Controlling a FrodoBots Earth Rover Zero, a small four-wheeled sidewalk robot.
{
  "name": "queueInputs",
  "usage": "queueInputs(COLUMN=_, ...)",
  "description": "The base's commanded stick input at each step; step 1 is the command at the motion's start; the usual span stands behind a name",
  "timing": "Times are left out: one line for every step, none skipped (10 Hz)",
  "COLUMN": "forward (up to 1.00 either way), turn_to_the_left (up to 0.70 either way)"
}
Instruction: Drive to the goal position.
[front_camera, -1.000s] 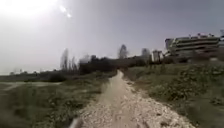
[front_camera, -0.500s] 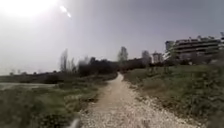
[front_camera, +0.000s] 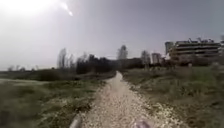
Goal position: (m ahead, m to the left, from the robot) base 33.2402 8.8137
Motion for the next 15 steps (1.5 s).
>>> queueInputs(forward=1.0, turn_to_the_left=0.0)
queueInputs(forward=1.0, turn_to_the_left=0.0)
queueInputs(forward=1.0, turn_to_the_left=0.0)
queueInputs(forward=1.0, turn_to_the_left=0.0)
queueInputs(forward=1.0, turn_to_the_left=0.0)
queueInputs(forward=1.0, turn_to_the_left=0.0)
queueInputs(forward=1.0, turn_to_the_left=0.0)
queueInputs(forward=1.0, turn_to_the_left=-0.04)
queueInputs(forward=1.0, turn_to_the_left=-0.28)
queueInputs(forward=1.0, turn_to_the_left=-0.38)
queueInputs(forward=1.0, turn_to_the_left=0.0)
queueInputs(forward=1.0, turn_to_the_left=0.0)
queueInputs(forward=1.0, turn_to_the_left=0.0)
queueInputs(forward=1.0, turn_to_the_left=0.0)
queueInputs(forward=1.0, turn_to_the_left=0.0)
